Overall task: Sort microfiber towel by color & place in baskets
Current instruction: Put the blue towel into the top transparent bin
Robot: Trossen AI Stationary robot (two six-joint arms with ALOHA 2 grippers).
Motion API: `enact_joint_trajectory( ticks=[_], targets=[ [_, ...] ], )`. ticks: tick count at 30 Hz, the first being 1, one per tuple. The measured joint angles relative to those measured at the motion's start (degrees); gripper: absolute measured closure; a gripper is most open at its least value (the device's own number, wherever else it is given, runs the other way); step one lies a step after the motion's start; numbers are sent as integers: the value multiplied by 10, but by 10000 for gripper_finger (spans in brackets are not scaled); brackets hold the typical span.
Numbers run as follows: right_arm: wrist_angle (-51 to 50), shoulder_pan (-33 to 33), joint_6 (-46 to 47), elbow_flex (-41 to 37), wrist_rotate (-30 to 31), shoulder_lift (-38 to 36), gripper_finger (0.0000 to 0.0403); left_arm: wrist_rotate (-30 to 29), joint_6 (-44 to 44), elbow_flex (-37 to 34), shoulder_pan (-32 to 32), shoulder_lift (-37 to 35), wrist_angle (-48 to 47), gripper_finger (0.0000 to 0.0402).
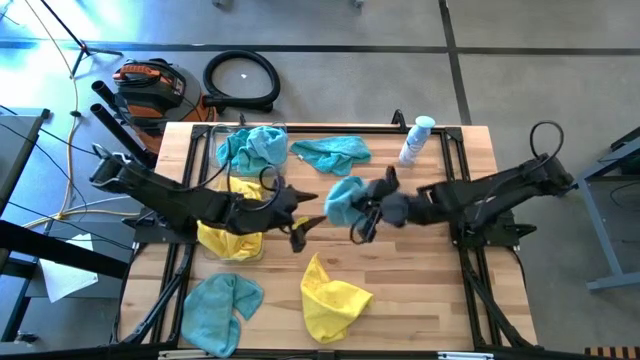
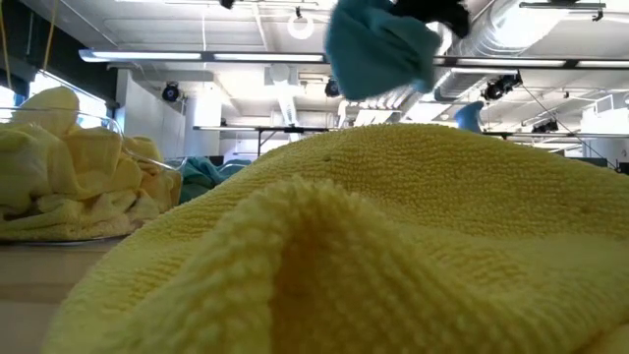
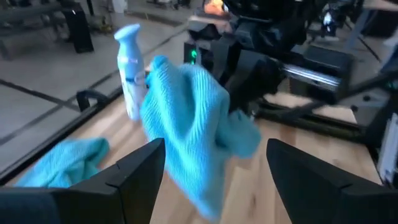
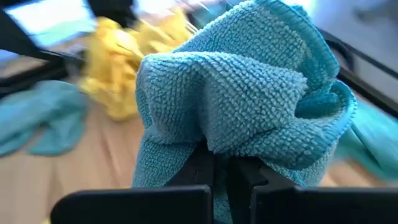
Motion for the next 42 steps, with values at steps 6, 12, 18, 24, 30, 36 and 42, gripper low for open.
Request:
enact_joint_trajectory(
  ticks=[6, 12, 18, 24, 30, 36, 42],
  targets=[
    [129, -51, -158, 0, -119, 0, 398, 3, 3, 16, 30, 43, 32, 132],
    [173, -79, -257, -1, -214, 1, 398, 7, 0, 43, 47, 78, 36, 133],
    [170, -97, -261, -1, -224, 2, 395, 28, -65, 61, 65, 95, 35, 176],
    [162, -111, -257, -1, -238, 1, 328, 33, -70, 61, 68, 95, 26, 303],
    [159, -130, -254, -1, -240, -3, 247, 39, -57, 62, 70, 81, -28, 388],
    [128, -146, -254, 0, -232, -20, 225, 1, -104, 61, 102, 17, -181, 388],
    [81, -156, -225, 0, -196, -25, 224, -5, -131, 61, 187, -83, -376, 391]
  ],
)
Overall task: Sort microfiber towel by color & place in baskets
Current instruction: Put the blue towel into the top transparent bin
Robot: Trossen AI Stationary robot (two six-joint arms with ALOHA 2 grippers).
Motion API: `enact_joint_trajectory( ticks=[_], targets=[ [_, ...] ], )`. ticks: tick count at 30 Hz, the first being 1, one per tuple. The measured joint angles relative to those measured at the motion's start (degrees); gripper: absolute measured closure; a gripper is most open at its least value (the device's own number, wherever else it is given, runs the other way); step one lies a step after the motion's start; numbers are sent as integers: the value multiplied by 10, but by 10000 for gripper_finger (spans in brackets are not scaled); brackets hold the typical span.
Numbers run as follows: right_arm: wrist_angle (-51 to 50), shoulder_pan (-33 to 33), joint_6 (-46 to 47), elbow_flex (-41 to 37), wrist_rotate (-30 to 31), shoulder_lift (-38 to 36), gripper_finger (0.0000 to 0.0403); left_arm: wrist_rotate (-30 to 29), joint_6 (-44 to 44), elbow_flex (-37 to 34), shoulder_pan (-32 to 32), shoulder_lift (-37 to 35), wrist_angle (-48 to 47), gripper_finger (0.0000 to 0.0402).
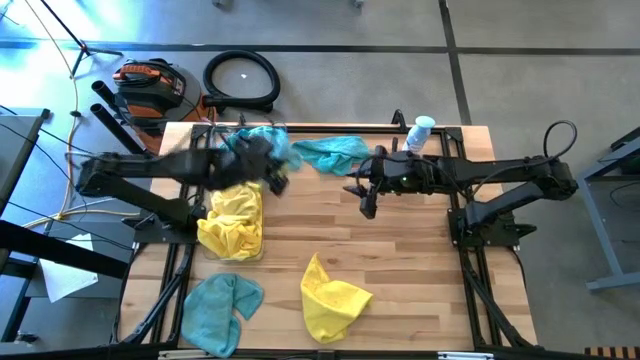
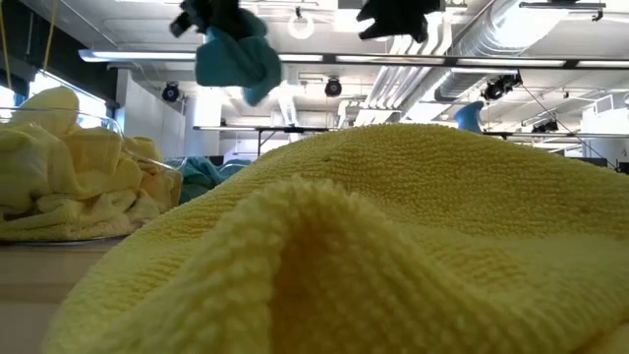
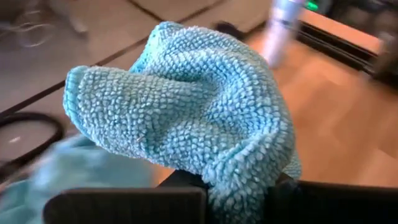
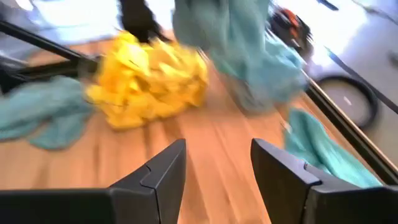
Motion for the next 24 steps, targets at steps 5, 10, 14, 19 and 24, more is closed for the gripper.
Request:
enact_joint_trajectory(
  ticks=[5, 10, 14, 19, 24],
  targets=[
    [-67, -4, 64, 0, 78, 0, 224, 22, -14, 1, 119, -52, -109, 391],
    [-110, -16, 120, 0, 123, 0, 224, 114, 0, 0, 260, -53, -150, 391],
    [-117, -29, 138, 0, 124, 0, 224, 181, 9, 0, 366, -14, -181, 391],
    [-117, -47, 158, 0, 124, 0, 224, 264, 66, -1, 462, 57, -219, 390],
    [-117, -58, 168, 0, 124, 0, 224, 264, 115, -18, 511, 122, -201, 386]
  ],
)
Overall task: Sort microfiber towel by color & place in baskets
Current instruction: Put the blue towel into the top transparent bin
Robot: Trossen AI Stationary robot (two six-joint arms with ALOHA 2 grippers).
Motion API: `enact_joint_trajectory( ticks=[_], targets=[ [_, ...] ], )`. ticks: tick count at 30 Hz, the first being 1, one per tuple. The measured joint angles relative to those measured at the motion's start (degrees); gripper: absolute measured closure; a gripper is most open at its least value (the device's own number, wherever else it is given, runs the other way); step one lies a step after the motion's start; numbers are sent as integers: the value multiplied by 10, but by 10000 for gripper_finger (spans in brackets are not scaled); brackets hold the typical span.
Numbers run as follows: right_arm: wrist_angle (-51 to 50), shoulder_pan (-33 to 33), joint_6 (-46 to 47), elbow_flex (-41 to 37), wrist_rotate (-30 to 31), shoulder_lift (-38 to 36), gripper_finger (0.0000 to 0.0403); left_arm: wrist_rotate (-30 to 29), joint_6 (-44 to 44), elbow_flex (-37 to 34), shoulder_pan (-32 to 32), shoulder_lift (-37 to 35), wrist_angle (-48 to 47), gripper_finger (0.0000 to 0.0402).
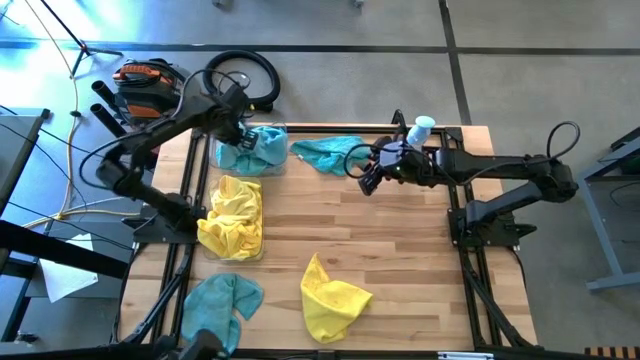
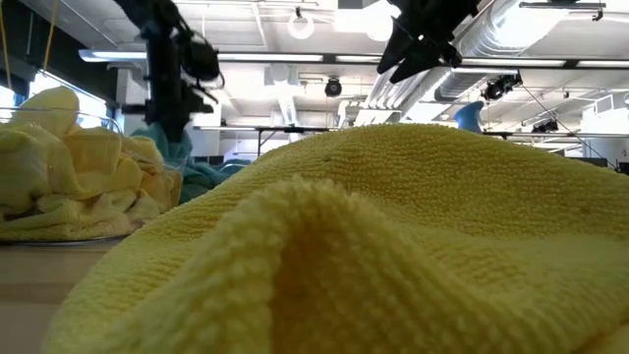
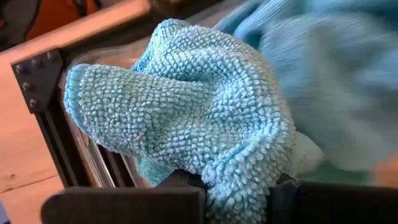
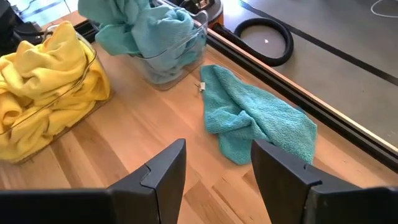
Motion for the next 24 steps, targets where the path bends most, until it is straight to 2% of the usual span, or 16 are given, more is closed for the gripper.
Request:
enact_joint_trajectory(
  ticks=[6, 11, 24],
  targets=[
    [0, -5, 0, 0, 10, 1, 224, -12, 15, -46, 35, 62, 34, 380],
    [0, -6, -1, 0, 44, 3, 224, -23, 12, -58, 36, 79, 46, 350],
    [-3, -11, -17, 0, 60, 3, 224, -27, 12, -58, 32, 9, 43, 256]
  ],
)
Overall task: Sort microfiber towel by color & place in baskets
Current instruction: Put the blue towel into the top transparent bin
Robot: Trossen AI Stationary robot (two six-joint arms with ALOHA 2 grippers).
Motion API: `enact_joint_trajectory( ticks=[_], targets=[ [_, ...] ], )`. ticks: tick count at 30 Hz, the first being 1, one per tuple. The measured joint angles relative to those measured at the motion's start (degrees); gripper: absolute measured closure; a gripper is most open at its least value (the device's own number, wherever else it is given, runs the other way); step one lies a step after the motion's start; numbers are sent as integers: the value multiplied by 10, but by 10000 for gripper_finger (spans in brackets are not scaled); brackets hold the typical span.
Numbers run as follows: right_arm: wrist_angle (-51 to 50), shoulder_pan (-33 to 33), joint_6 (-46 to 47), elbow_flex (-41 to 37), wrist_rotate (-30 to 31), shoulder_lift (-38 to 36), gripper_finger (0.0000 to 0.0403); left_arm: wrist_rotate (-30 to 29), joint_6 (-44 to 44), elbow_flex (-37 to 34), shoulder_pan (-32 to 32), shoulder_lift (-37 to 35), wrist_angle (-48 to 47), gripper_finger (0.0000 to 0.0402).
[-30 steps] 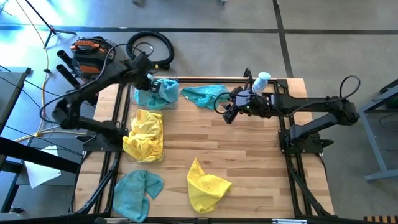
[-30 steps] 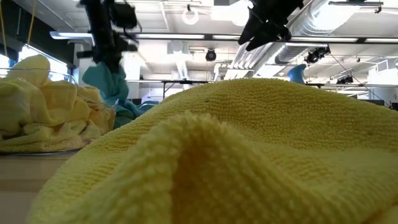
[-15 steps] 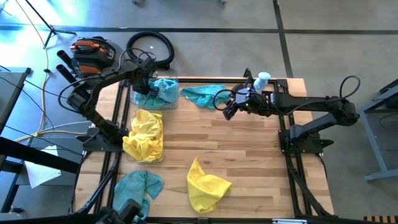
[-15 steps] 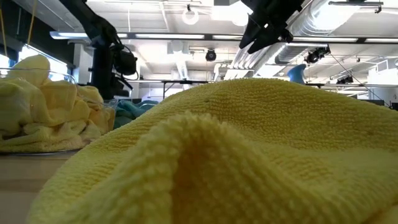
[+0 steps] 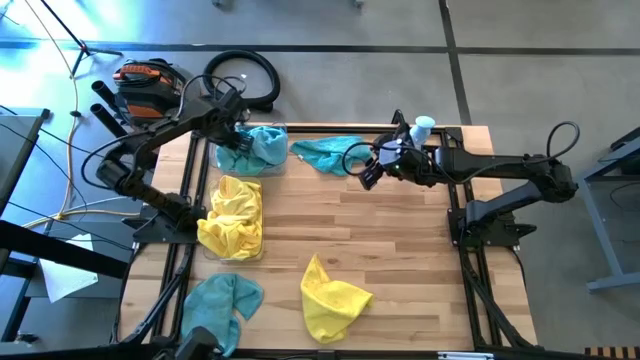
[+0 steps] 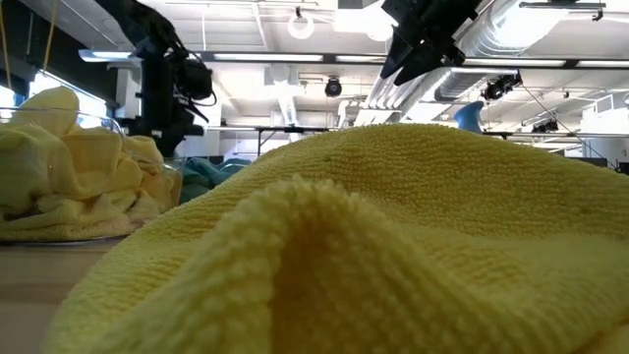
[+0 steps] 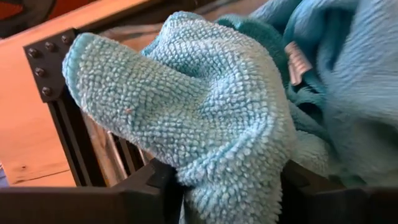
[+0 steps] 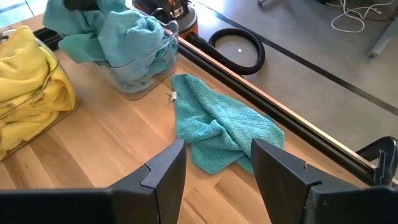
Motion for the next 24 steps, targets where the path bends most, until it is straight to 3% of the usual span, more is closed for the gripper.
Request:
enact_joint_trajectory(
  ticks=[13, 24],
  targets=[
    [-13, -13, 4, 0, -2, 0, 224, 3, -16, 0, 0, -103, 1, 213],
    [-15, -13, 4, 0, -10, 0, 224, 4, -70, 0, 0, -112, 4, 213]
  ],
)
